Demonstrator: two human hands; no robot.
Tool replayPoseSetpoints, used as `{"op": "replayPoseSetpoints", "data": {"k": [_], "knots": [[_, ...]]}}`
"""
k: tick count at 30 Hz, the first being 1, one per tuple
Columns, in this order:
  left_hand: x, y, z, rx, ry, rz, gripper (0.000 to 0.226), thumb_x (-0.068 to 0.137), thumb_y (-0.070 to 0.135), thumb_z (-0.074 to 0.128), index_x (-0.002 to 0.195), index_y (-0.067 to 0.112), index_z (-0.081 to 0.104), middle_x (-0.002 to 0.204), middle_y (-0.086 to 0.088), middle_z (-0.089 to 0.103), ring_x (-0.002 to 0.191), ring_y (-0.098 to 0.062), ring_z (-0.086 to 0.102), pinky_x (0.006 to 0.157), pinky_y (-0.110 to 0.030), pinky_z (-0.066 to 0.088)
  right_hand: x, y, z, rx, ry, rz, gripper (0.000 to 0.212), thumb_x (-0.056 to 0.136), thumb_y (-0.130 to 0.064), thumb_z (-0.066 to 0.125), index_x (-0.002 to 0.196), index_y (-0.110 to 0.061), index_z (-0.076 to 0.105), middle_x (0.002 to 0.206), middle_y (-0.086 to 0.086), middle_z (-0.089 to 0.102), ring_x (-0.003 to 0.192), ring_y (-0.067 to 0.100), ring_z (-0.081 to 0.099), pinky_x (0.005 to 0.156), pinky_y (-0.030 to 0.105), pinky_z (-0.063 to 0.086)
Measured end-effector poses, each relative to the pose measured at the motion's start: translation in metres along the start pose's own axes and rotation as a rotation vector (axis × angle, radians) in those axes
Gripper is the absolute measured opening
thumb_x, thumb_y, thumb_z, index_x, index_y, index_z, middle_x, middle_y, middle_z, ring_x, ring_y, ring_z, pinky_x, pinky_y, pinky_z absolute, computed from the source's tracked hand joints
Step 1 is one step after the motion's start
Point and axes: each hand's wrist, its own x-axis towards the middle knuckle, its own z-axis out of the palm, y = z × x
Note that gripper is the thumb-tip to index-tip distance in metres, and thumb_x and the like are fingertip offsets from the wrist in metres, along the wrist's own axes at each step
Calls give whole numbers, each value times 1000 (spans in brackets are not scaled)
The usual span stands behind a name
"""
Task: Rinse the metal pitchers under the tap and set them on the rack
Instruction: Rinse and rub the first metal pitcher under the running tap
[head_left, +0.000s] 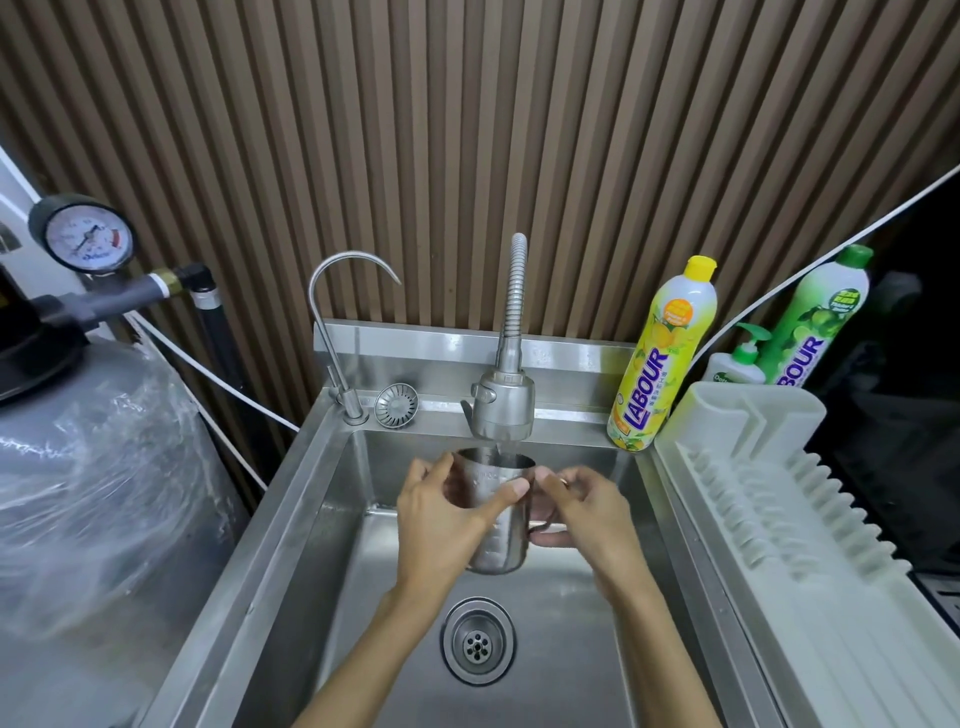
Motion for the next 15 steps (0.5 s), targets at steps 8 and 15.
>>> {"op": "replayPoseSetpoints", "data": {"k": [8, 15], "knots": [[4, -12, 21, -289, -180, -85, 50, 52, 37, 88, 97, 25, 70, 96, 1, 71, 93, -4, 67, 78, -11, 47, -5, -10, -5, -336, 212, -238, 14, 84, -22, 65, 81, -12, 57, 76, 1, 62, 76, 22, 57, 68, 27, 39], [15, -6, 7, -377, -84, 127, 79, 56, 8, 86, 116, 41, 47, 118, 20, 57, 107, 14, 53, 89, -5, 40, 7, 7, 17, 325, -53, -103, 12, 91, -9, 56, 80, -10, 53, 113, 4, 66, 106, 23, 62, 90, 29, 52]]}}
